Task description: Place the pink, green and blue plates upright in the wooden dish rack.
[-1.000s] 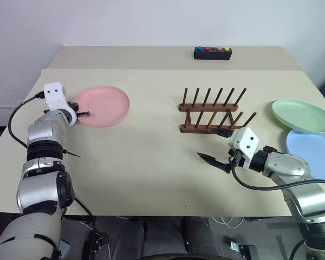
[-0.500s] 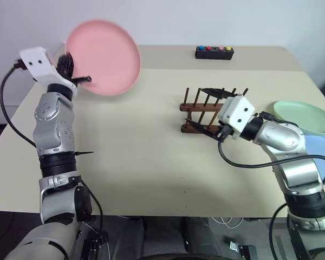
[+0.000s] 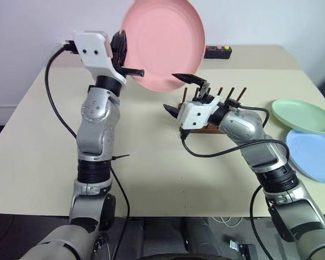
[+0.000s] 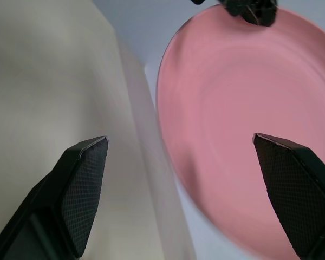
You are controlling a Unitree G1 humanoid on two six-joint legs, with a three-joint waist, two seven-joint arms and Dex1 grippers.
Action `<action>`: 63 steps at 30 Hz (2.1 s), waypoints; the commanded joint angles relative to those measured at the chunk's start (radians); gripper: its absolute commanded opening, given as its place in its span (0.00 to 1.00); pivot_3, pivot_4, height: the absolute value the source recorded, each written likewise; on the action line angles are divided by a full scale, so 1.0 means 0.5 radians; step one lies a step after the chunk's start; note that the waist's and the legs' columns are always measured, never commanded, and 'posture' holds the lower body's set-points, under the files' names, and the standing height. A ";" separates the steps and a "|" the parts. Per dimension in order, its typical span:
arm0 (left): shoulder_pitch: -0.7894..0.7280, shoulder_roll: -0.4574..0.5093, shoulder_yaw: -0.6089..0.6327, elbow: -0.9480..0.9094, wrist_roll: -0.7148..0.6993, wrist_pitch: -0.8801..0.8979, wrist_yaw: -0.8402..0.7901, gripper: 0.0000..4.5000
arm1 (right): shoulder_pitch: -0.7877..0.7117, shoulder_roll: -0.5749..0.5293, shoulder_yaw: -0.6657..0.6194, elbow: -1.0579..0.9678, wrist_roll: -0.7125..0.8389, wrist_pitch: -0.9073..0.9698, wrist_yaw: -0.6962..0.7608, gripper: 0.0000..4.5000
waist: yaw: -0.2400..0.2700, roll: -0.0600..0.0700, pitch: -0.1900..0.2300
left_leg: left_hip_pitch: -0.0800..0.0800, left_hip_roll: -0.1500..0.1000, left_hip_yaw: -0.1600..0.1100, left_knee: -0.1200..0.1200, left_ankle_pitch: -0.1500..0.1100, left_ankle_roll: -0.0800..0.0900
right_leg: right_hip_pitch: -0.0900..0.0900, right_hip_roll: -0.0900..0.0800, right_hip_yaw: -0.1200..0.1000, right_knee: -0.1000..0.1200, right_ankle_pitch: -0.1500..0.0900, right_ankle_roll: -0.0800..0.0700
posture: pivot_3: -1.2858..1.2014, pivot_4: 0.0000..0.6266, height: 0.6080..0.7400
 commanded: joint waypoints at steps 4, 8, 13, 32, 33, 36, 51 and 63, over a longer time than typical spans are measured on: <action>0.048 -0.091 -0.090 -0.186 -0.017 0.049 -0.008 0.00 | -0.025 0.001 0.016 0.035 -0.129 -0.120 -0.042 0.85 | 0.001 0.000 0.000 | 0.000 0.000 0.000 0.000 0.000 0.000 | 0.000 0.000 0.000 0.000 0.000 0.000 | 0.52 0.24 0.96; 0.052 -0.098 -0.096 -0.201 -0.010 0.086 -0.025 0.00 | -0.017 -0.003 -0.007 0.055 -0.161 -0.146 -0.049 0.44 | 0.002 0.000 0.000 | 0.000 0.000 0.000 0.000 0.000 0.000 | 0.001 0.000 0.000 0.000 0.000 0.000 | 0.52 0.24 0.96; 0.039 -0.107 -0.056 -0.199 -0.050 0.114 -0.031 0.00 | -0.020 -0.008 -0.024 0.061 -0.203 -0.164 -0.065 0.01 | 0.000 0.000 0.000 | 0.000 0.000 0.000 0.000 0.000 0.000 | 0.000 0.000 0.000 0.000 0.000 0.000 | 0.52 0.24 0.96; -0.135 -0.067 0.478 -0.100 -0.322 -0.067 0.189 0.99 | -0.032 -0.191 -0.244 0.135 -0.149 -0.232 -0.125 0.00 | 0.003 0.000 0.000 | 0.000 0.000 0.000 0.000 0.000 0.000 | 0.001 0.000 0.000 -0.001 0.000 0.000 | 0.52 0.24 0.96; -0.127 -0.045 0.494 -0.080 -0.342 -0.057 0.173 0.99 | -0.026 -0.192 -0.279 0.131 -0.083 -0.213 -0.106 0.00 | 0.001 0.000 0.000 | 0.000 0.000 0.000 0.000 0.000 0.000 | 0.001 0.000 0.000 -0.001 0.000 0.000 | 0.52 0.24 0.96; 0.004 0.142 0.373 0.005 -0.214 -0.052 -0.030 0.99 | 0.008 -0.205 -0.444 0.113 0.251 -0.090 0.040 0.00 | 0.001 0.000 0.000 | 0.000 0.000 0.000 0.000 0.000 0.000 | 0.001 0.000 0.000 -0.001 0.000 0.000 | 0.52 0.24 0.96; 0.803 0.624 -0.356 -0.196 -0.263 0.139 -1.235 0.99 | 0.261 -0.451 -1.200 0.011 1.879 1.125 0.787 0.00 | 0.000 0.010 0.005 | 0.001 0.002 0.000 0.000 -0.001 0.002 | 0.003 0.001 0.000 -0.001 0.000 -0.002 | 0.52 0.24 0.96; 0.912 0.634 -0.503 -0.194 -0.159 0.113 -1.368 0.99 | 0.294 -0.362 -1.446 -0.001 2.443 1.707 0.635 0.00 | 0.004 0.013 0.007 | 0.001 0.002 0.001 0.000 -0.001 0.002 | 0.003 0.001 0.000 -0.001 0.000 -0.002 | 0.52 0.24 0.96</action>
